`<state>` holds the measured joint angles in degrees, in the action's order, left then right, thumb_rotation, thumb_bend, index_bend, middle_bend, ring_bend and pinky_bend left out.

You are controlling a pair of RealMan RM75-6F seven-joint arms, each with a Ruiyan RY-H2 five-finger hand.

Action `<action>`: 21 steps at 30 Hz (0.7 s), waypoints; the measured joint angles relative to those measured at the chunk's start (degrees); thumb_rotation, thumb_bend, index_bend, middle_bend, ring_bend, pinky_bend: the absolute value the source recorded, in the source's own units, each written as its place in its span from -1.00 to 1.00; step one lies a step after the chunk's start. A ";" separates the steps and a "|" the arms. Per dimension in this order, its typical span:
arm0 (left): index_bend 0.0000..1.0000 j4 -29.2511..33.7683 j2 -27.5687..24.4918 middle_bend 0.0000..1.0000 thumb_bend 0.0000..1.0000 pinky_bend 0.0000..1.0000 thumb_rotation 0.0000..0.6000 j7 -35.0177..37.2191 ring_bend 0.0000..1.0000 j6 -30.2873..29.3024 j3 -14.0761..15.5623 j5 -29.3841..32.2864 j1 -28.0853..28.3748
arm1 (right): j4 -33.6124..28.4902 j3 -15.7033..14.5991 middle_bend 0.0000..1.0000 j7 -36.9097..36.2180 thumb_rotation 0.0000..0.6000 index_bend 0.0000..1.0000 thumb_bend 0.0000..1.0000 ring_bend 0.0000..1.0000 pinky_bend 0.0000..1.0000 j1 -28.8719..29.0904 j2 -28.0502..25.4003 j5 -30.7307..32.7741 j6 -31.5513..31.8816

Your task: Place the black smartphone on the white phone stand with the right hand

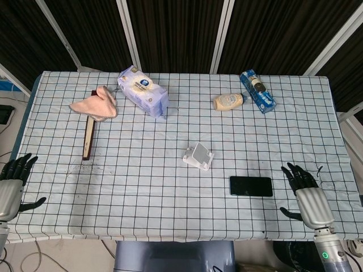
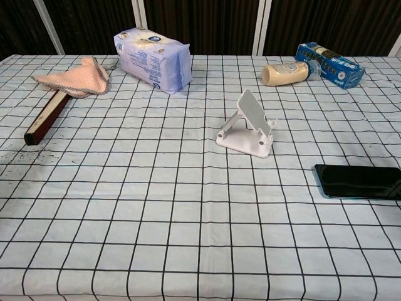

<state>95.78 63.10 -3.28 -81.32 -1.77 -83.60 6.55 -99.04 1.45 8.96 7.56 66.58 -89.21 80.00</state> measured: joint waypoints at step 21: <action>-1.00 0.08 -0.46 -1.00 -1.00 -1.00 1.00 1.46 -1.00 0.88 -0.12 0.33 0.44 | -1.95 3.86 -0.68 22.10 1.00 -0.70 -0.70 -0.82 -0.73 8.49 14.01 14.99 -11.72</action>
<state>95.86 62.64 -1.82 -80.44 -1.89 -83.28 6.99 -101.00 5.32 31.07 16.05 80.58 -74.22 68.28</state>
